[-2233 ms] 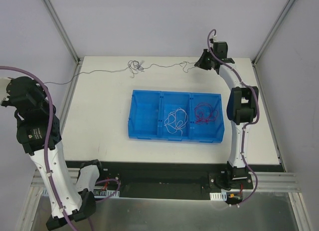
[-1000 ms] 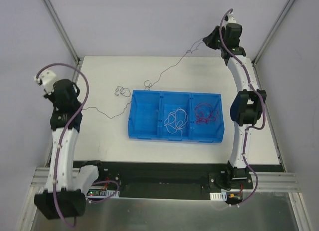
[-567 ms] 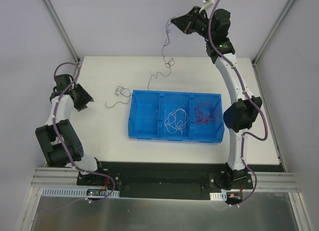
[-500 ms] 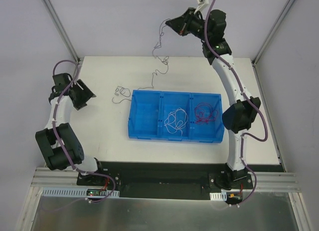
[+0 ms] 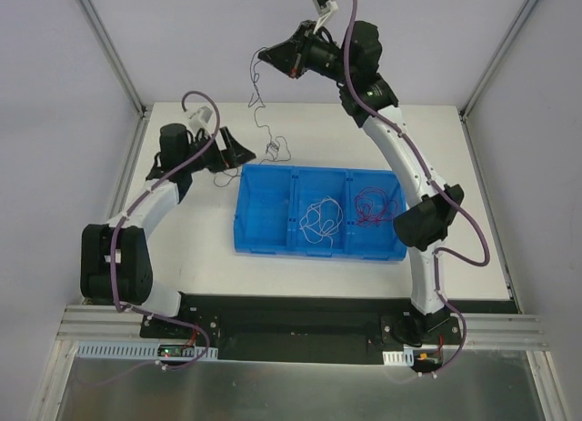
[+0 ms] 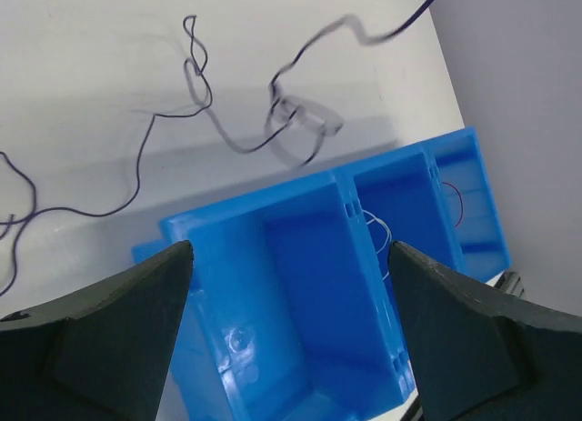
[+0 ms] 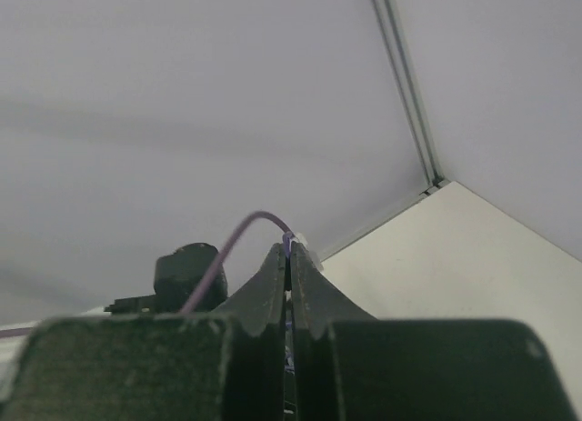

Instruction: Untangle the cables

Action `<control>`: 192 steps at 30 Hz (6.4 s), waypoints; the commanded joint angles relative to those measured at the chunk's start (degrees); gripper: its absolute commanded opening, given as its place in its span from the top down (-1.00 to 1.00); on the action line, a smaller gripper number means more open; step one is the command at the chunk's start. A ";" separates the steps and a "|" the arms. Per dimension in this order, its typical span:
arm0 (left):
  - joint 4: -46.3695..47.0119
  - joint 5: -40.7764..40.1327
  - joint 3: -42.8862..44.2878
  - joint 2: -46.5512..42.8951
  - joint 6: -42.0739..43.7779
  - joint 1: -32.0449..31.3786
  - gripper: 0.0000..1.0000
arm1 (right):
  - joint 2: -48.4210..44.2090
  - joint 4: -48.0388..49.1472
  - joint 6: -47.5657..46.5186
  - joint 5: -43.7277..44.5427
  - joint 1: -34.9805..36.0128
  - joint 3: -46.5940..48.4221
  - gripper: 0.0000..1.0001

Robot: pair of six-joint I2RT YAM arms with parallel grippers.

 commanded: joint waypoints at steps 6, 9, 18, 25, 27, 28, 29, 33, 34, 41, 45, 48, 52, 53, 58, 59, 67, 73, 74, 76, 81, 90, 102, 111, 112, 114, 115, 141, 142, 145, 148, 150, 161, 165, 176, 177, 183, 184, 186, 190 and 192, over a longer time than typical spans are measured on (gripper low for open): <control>20.96 -6.82 0.38 3.33 4.01 -8.98 -0.98 | -4.47 1.60 -1.55 -1.76 3.29 0.28 0.98; 26.04 -6.24 2.75 8.07 1.83 -9.52 -0.98 | -4.21 1.60 -1.46 -1.50 3.55 0.02 0.99; 7.81 -24.83 19.44 23.09 0.77 -6.46 0.10 | -7.88 0.64 -0.05 -3.61 3.56 -1.12 0.99; -11.28 -25.12 29.65 35.76 -2.76 1.91 0.24 | -16.06 -7.98 -3.14 -3.87 2.24 -4.54 0.99; -14.35 -25.20 27.91 35.95 -1.71 3.13 0.24 | -19.22 -7.54 -2.96 -4.22 1.62 -7.52 0.99; -14.80 -25.12 25.63 35.25 -2.05 3.40 0.24 | -20.80 -7.45 -3.48 -4.22 1.45 -9.02 0.99; -14.72 -24.16 23.26 34.37 -3.10 3.84 0.23 | -22.82 -7.10 -3.92 -4.31 1.10 -11.04 0.99; -14.98 -19.25 17.27 31.38 -7.14 7.08 0.20 | -30.29 -4.99 -4.63 -3.96 -2.23 -19.04 0.99; -15.41 -17.66 16.39 30.76 -7.93 8.49 0.20 | -31.96 -3.94 -4.19 -4.05 -3.29 -20.88 0.99; -15.95 -17.20 11.29 24.53 -6.71 12.54 0.17 | -34.79 6.52 2.05 -4.31 -8.75 -29.16 0.99; -12.71 -13.88 9.97 17.69 -6.27 12.46 0.08 | -33.30 7.84 2.67 -5.10 -9.01 -28.64 0.99; -4.98 -6.69 7.86 12.67 -8.46 12.20 -0.18 | -31.89 7.93 3.11 -5.19 -9.10 -27.50 0.99; 2.84 -0.52 8.21 7.30 -8.03 8.87 -0.56 | -28.82 9.86 6.00 -6.51 -9.10 -24.52 0.98; 5.47 0.10 7.42 5.55 -7.85 7.55 -0.60 | -27.94 10.47 7.31 -7.29 -9.10 -23.46 0.99; 15.77 3.62 4.34 1.58 -1.72 -2.20 -0.57 | -22.32 11.19 11.89 -10.64 -8.66 -15.21 0.99; 16.22 3.88 4.16 1.49 1.61 -5.35 -0.56 | -21.70 10.31 11.90 -11.16 -8.66 -13.88 0.99; 15.52 -0.68 3.46 5.70 9.81 -15.84 -0.64 | -23.27 6.79 9.18 -11.17 -8.84 -12.73 0.99; 14.02 -0.86 1.01 2.73 9.37 -16.11 -0.39 | -24.94 5.47 8.82 -10.90 -10.94 -12.99 0.99; 13.85 -0.51 0.22 1.42 9.64 -16.02 -0.43 | -25.56 5.56 8.73 -10.82 -11.29 -13.69 0.99; 13.50 -0.24 -1.72 -1.22 9.64 -15.84 -0.60 | -26.96 5.47 7.77 -10.64 -11.91 -15.62 0.99; 18.40 -1.99 -9.26 -7.11 7.45 -15.32 -0.92 | -29.60 5.82 6.80 -9.76 -13.32 -19.49 0.98; 4.18 3.51 6.43 9.73 -6.25 -13.12 -0.14 | -30.75 6.87 6.89 -10.38 -13.76 -21.43 0.98; 7.87 4.68 8.73 17.22 -15.06 -16.72 0.05 | -31.18 9.07 8.29 -10.82 -14.11 -22.75 0.99; 7.87 2.92 13.30 22.23 -16.29 -18.39 0.38 | -31.54 11.71 9.79 -11.26 -14.02 -24.42 0.99; 7.96 2.83 13.65 22.76 -16.46 -18.48 0.53 | -31.54 11.62 9.79 -11.34 -14.02 -24.50 0.99; 8.22 2.57 14.18 22.59 -16.12 -18.48 0.88 | -31.63 11.80 9.61 -11.43 -14.02 -24.59 0.99; 8.14 2.13 14.18 21.71 -15.68 -18.48 1.00 | -31.54 11.80 9.52 -11.43 -14.02 -24.68 0.99; -15.33 -10.08 -6.91 9.58 -10.93 26.08 1.00 | -31.98 15.40 11.37 -7.56 -28.87 -33.20 0.99; -15.77 -10.70 -6.74 9.58 -10.75 26.17 1.00 | -32.24 15.58 11.28 -7.48 -29.75 -33.81 0.99; -17.35 -12.37 -6.04 9.05 -9.88 26.26 1.00 | -33.29 15.49 10.58 -6.69 -31.50 -35.66 0.99; -19.72 -17.01 -6.03 7.04 -9.17 26.69 1.00 | -32.86 15.40 10.23 -7.47 -32.13 -35.40 0.98; -19.99 -20.53 -6.99 4.58 -8.73 27.74 1.00 | -32.86 15.05 10.32 -7.56 -32.91 -35.40 0.99; -25.43 -24.15 -1.91 4.30 -3.72 31.44 1.00 | -31.37 18.56 15.58 -4.21 -40.57 -39.54 0.99; -24.04 -19.34 -1.55 6.58 -4.95 31.53 1.00 | -28.11 27.95 23.75 -9.58 -38.99 -37.08 0.99; -15.69 0.54 -1.90 7.91 -7.76 31.79 0.56 | -32.23 17.25 13.66 -10.81 -25.91 -32.42 0.99; -15.33 0.98 -2.08 7.30 -7.76 31.79 0.50 | -33.02 16.55 12.70 -11.08 -24.06 -32.41 0.99; -9.54 5.20 -5.06 5.10 -10.75 31.79 0.08 | -40.75 11.10 2.59 -5.82 -15.18 -37.32 0.99; -9.01 5.81 -5.41 5.09 -11.19 31.79 0.02 | -41.55 11.01 1.71 -4.41 -13.69 -38.38 0.99; -8.21 6.43 -5.59 5.18 -11.72 31.79 -0.07 | -41.56 10.40 0.56 -4.31 -11.40 -38.05 0.99; -6.63 7.31 -6.12 4.74 -12.68 31.79 -0.25 | -39.10 9.25 1.09 -7.12 -7.71 -36.02 0.99; -5.67 7.84 -6.47 4.48 -13.12 31.79 -0.29 | -38.05 7.94 0.91 -7.13 -6.64 -35.23 0.99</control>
